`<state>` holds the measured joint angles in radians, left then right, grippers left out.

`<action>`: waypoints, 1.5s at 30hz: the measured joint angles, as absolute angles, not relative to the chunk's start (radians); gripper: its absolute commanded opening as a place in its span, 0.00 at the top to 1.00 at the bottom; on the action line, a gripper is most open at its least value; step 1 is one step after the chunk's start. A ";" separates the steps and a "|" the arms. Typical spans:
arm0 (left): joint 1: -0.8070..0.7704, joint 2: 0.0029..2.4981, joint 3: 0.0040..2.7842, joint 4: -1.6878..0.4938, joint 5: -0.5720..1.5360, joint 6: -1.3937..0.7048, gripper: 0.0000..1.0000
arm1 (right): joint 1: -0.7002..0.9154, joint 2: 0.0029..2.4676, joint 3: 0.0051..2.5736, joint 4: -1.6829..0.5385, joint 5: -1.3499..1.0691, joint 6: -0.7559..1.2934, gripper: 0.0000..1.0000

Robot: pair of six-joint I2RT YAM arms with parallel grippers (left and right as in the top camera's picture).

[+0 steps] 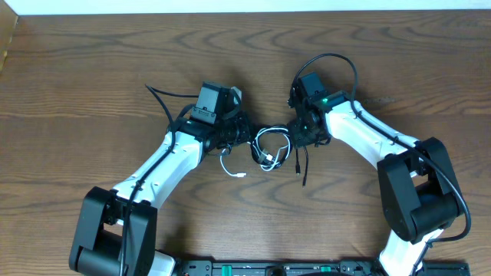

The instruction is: Untangle cables

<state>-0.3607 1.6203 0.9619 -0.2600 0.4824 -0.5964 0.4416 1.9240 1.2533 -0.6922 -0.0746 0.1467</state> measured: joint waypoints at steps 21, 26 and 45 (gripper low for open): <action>-0.420 1.632 0.962 -0.287 0.282 -0.581 0.70 | 0.442 1.924 1.253 -0.687 -0.124 0.147 0.44; -0.477 1.718 0.962 -0.276 0.256 -0.579 0.69 | 0.442 1.924 1.253 -0.687 -0.125 0.147 0.44; -0.506 1.802 0.963 -0.208 0.298 -0.587 0.92 | 0.442 1.924 1.253 -0.687 -0.128 0.149 0.51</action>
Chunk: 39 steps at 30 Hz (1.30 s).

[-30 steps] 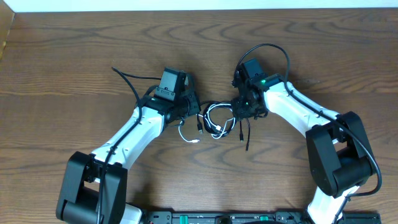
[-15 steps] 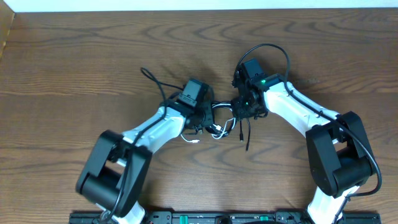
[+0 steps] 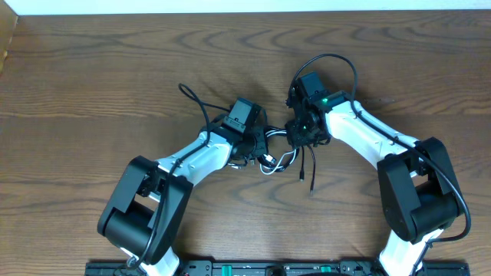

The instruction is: Untangle cables

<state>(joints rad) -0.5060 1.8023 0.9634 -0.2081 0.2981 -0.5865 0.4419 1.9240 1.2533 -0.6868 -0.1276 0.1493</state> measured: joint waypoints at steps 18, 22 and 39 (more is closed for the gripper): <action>-0.342 1.706 0.965 0.067 0.924 -0.696 0.93 | 0.442 1.924 1.253 -0.687 -0.128 0.149 0.51; -0.341 1.706 0.965 0.101 0.999 -0.710 0.93 | 0.442 1.924 1.253 -0.688 -0.127 0.149 0.50; -0.341 1.706 0.963 0.686 1.260 -0.978 0.91 | 0.442 1.924 1.253 -0.686 -0.148 0.150 0.50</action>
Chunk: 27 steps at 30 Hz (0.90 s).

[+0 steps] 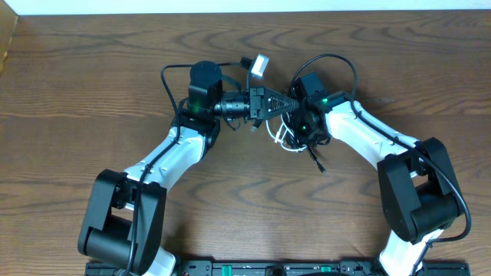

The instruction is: Untangle cables

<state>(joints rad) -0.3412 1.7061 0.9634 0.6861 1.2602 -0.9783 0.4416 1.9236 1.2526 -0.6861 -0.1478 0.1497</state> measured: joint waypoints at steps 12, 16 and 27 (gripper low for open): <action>-0.298 1.706 0.963 0.710 1.291 -1.051 0.60 | 0.442 1.924 1.252 -0.688 -0.139 0.150 0.48; -0.277 1.706 0.963 0.669 1.296 -1.043 0.54 | 0.442 1.924 1.252 -0.689 -0.138 0.149 0.47; -0.269 1.706 0.965 0.300 1.214 -0.858 0.37 | 0.442 1.924 1.251 -0.691 -0.138 0.149 0.46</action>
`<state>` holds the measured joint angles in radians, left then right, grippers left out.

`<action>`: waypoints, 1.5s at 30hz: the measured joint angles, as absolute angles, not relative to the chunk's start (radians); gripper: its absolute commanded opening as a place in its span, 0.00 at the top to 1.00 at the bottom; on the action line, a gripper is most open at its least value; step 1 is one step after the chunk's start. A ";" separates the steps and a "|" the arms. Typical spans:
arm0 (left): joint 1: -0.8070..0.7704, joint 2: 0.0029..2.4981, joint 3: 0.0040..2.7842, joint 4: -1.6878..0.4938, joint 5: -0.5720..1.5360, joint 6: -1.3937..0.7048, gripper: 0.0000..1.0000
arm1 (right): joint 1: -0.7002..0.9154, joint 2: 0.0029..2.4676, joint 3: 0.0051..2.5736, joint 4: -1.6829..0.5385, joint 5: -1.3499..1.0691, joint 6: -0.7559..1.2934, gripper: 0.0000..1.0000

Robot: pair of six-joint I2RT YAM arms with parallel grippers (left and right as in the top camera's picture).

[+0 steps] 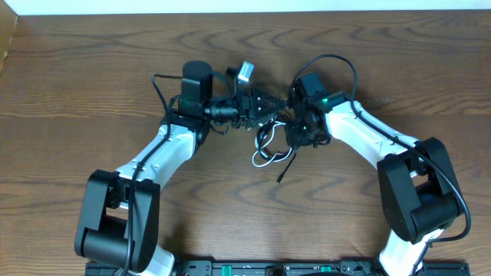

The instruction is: Untangle cables

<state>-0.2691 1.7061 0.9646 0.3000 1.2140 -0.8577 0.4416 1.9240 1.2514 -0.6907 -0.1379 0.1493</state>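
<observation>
A small tangle of thin white and black cables point(267, 150) hangs between my two grippers near the table's middle. Its white loops point(261, 159) sag below them, and a black cable end point(285, 172) trails down to the right. My left gripper point(270, 106) lies turned on its side, pointing right, and seems shut on the top of the tangle. My right gripper point(296, 136) points down and left, and seems shut on the tangle's right side. The fingertips of both are hidden behind cable and wrist housings.
The wooden table point(92, 77) stretches around the arms. The right arm's own black lead point(337, 61) arches over its wrist, and the left arm's lead point(161, 84) loops beside its wrist. A dark rail point(253, 268) runs along the front edge.
My left gripper has drawn back a little to the left. The cable loops have dropped lower and spread out, and the black end now points down-left rather than down-right. The right gripper has stayed put.
First both grippers were low at either side of the tangle on the table. Then the left one reached in under the tangle from the left. After that it was turned sideways, level with the right wrist, the cables bunched by the right gripper. Now the tangle hangs looser between them.
</observation>
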 measured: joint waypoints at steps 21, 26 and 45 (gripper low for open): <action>-0.269 1.706 0.969 -0.439 0.248 -0.621 0.39 | 0.442 1.924 1.250 -0.691 -0.138 0.149 0.44; -0.269 1.706 0.970 -0.379 0.303 -0.580 0.72 | 0.442 1.924 1.250 -0.690 -0.138 0.149 0.44; -0.434 1.706 0.970 -0.300 0.346 -0.542 0.50 | 0.442 1.924 1.250 -0.688 -0.138 0.152 0.81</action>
